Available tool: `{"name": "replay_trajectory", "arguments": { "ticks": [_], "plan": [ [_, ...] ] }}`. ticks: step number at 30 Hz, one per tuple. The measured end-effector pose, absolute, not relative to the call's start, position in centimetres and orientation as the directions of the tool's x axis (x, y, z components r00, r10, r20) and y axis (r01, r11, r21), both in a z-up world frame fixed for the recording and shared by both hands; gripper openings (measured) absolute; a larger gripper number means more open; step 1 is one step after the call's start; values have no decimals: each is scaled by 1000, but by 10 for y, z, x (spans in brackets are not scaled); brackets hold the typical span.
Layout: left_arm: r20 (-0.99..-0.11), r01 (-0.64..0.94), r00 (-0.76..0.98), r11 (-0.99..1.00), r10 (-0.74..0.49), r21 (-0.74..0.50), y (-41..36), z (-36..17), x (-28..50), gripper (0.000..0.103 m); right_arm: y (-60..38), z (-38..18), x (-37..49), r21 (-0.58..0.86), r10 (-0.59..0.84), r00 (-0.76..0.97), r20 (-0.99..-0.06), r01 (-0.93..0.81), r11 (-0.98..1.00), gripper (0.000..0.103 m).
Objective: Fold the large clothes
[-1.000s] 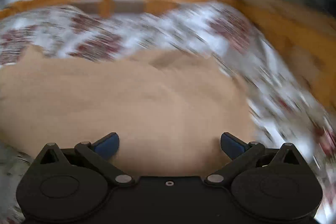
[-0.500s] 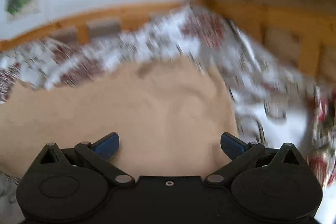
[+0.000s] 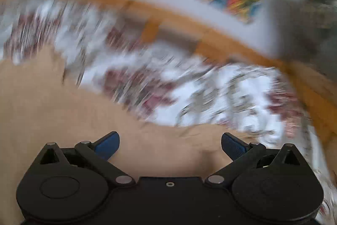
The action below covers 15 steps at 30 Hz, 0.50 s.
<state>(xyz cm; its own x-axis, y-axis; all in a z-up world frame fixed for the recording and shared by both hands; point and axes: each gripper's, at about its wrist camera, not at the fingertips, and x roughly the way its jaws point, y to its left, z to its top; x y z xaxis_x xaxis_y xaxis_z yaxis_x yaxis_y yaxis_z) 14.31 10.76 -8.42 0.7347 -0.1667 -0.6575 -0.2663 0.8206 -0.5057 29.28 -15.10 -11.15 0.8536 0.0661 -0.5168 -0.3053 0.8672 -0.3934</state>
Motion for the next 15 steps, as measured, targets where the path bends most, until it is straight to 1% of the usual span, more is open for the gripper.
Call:
{"name": "replay_trajectory", "arguments": {
  "ticks": [1,2,5,8,10,11,12,13,14,15],
  "plan": [
    [-658,-255,732,823,-179,-507,107,-84,141,102,-155,-124,287,-364,72,893,-445,-254,896,102],
    [-657,-250,731,823,-185,-510,108,-83,139,102,-161,-130,281,-326,81,911,-403,-226,918,102],
    [-642,-283,741,776,-197,-564,120,-85,139,99,-160,-129,276,-335,73,923,-379,-210,919,102],
    [-632,-350,755,708,-176,-614,135,-85,149,92,-161,-129,276,-328,75,920,-385,-212,920,102],
    [-651,-386,746,703,-143,-597,139,-84,158,70,-162,-130,274,-327,71,920,-387,-208,922,102],
    [-656,-388,742,711,-136,-587,139,-83,162,61,-162,-129,273,-325,70,919,-387,-207,923,102],
    [-654,-385,746,720,-125,-577,138,-81,164,33,-163,-129,270,-320,71,917,-392,-208,924,102],
    [-659,-391,745,733,-103,-556,136,-75,166,10,-165,-129,268,-313,74,914,-398,-211,926,102],
    [-662,-392,744,746,-88,-539,134,-70,166,9,-167,-128,267,-303,76,909,-409,-214,928,102],
    [-646,-371,758,755,-90,-541,132,-63,165,5,-172,-127,265,-284,73,901,-427,-210,935,102]
  ]
}}
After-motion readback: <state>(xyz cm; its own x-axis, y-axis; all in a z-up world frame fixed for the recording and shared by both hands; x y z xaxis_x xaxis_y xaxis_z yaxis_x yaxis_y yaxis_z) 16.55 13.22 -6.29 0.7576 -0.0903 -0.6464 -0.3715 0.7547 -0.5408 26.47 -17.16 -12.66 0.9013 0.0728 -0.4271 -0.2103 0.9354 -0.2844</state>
